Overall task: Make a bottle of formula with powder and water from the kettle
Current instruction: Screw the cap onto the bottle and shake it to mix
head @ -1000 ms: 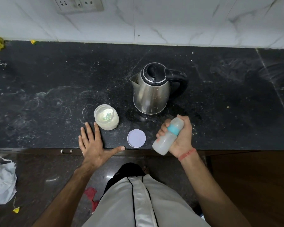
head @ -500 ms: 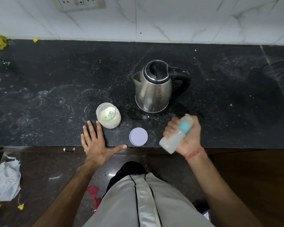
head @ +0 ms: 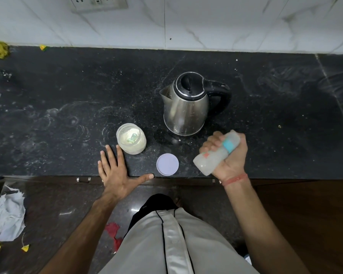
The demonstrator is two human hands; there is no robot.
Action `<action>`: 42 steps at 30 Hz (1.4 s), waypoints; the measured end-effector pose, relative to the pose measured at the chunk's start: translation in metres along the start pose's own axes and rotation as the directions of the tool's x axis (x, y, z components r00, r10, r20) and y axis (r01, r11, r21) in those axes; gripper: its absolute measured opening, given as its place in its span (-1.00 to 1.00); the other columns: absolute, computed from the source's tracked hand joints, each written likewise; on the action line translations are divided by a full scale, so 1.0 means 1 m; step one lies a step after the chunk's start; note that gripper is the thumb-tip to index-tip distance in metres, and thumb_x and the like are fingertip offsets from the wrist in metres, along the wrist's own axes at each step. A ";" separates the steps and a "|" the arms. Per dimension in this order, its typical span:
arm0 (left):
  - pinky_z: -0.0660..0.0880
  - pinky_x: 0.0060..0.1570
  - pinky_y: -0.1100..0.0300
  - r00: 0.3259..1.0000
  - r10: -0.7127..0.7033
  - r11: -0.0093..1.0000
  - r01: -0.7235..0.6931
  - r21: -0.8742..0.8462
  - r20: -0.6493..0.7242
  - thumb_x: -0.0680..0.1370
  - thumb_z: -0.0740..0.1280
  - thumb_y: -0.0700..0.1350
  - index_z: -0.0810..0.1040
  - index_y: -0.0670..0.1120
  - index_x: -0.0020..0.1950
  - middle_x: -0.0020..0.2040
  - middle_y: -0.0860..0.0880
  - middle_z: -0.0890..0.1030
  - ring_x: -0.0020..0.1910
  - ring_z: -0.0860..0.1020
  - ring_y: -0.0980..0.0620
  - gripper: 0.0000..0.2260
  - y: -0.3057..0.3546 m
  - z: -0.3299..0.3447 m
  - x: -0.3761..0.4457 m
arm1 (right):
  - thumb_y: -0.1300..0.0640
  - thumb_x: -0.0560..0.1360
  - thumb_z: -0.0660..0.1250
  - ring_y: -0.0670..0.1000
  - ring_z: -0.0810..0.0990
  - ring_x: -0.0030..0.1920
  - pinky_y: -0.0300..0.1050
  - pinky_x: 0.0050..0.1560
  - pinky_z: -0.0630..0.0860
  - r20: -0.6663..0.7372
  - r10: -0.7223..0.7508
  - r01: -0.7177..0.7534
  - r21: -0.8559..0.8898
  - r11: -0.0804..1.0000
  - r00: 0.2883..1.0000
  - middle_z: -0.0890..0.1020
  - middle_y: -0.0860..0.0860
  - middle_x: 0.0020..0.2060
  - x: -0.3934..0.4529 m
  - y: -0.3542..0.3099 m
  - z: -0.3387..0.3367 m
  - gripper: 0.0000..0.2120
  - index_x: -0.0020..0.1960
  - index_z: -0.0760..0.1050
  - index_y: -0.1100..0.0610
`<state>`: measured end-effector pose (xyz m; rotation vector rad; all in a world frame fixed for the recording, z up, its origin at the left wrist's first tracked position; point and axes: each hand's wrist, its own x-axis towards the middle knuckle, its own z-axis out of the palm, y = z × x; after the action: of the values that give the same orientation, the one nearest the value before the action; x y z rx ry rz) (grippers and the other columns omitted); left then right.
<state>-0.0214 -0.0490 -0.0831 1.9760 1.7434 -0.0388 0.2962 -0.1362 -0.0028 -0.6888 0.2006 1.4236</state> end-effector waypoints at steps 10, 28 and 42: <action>-0.32 0.75 -0.22 1.000 0.008 1.000 -0.008 0.000 -0.001 0.03 0.15 0.91 -0.23 0.00 0.84 0.82 -0.13 -0.35 0.80 -0.37 -0.18 0.61 0.000 -0.001 -0.002 | -0.05 0.54 0.27 -0.02 0.46 -0.40 -0.06 -0.22 0.51 0.143 0.104 -0.131 0.202 0.971 0.984 0.49 -0.03 -0.40 0.001 0.014 -0.005 -0.73 -0.25 0.44 0.08; -0.33 0.74 -0.22 1.000 0.004 1.000 -0.004 0.005 0.002 0.02 0.13 0.91 -0.24 0.00 0.84 0.82 -0.13 -0.36 0.79 -0.38 -0.18 0.62 0.001 -0.002 -0.001 | -0.27 0.60 0.26 -0.02 0.39 -0.38 -0.07 -0.23 0.42 -0.029 0.116 -0.114 0.060 0.992 0.993 0.41 -0.06 -0.39 -0.013 0.024 0.008 -0.57 -0.24 0.38 0.04; -0.32 0.75 -0.24 1.000 0.006 1.000 -0.006 0.000 0.009 0.07 0.19 0.88 -0.24 0.00 0.84 0.82 -0.13 -0.36 0.79 -0.39 -0.17 0.59 0.001 -0.001 -0.002 | -0.25 0.56 0.30 0.01 0.46 -0.40 -0.07 -0.25 0.45 -0.095 0.230 -0.222 0.090 0.971 0.969 0.45 -0.03 -0.38 -0.011 0.038 0.002 -0.59 -0.24 0.42 0.06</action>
<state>-0.0208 -0.0501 -0.0809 1.9788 1.7316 -0.0456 0.2582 -0.1440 -0.0073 -0.6926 0.4267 1.5893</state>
